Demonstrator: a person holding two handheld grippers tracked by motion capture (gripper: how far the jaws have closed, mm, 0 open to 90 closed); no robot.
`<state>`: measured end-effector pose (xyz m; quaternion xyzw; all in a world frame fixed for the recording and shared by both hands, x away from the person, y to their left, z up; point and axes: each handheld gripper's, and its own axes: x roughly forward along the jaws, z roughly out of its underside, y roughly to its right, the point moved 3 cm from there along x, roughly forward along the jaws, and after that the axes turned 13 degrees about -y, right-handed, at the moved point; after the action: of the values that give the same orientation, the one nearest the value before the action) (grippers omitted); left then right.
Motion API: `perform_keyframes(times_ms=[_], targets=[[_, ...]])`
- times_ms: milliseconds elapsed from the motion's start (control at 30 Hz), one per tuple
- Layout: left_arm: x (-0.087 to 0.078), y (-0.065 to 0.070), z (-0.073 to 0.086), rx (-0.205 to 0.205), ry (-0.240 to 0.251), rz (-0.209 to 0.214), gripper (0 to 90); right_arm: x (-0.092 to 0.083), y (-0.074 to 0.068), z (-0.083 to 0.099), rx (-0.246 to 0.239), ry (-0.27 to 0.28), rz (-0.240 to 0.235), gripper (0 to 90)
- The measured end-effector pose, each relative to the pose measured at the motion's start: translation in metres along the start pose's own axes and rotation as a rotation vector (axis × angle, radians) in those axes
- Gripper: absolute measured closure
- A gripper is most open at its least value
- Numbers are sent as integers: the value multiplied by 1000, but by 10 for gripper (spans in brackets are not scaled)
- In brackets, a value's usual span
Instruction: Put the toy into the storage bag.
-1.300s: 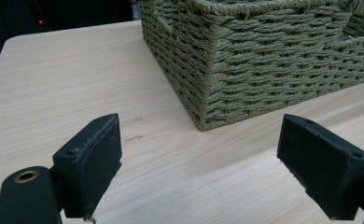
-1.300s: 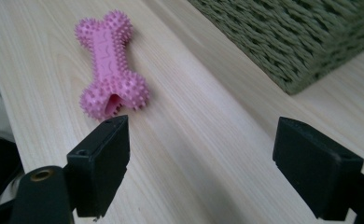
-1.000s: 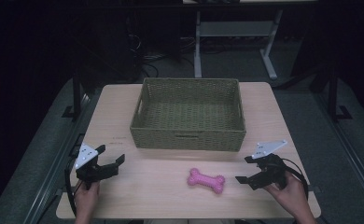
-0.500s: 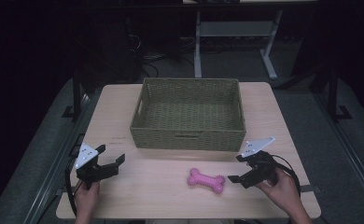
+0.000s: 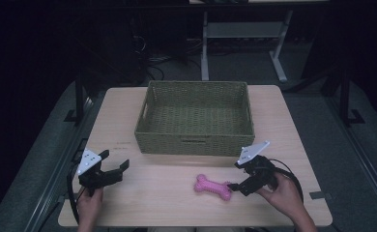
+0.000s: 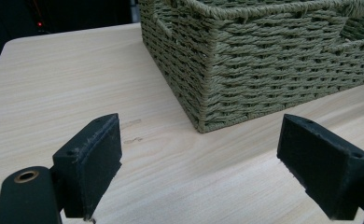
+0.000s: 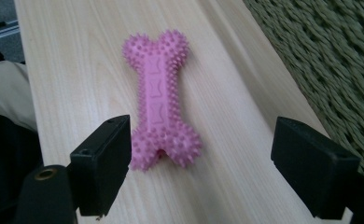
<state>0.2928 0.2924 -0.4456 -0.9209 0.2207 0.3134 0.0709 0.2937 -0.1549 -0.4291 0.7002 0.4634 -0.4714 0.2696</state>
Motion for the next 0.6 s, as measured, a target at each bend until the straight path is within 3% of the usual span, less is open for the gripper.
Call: perform_keyframes(times_ms=[267, 600], targets=[[-1, -2, 0, -3, 3, 2, 133, 5, -10, -17, -54, -15, -17, 213], [-2, -2, 1, -2, 2, 2, 133, 18, -15, -30, -84, -43, -42, 250]])
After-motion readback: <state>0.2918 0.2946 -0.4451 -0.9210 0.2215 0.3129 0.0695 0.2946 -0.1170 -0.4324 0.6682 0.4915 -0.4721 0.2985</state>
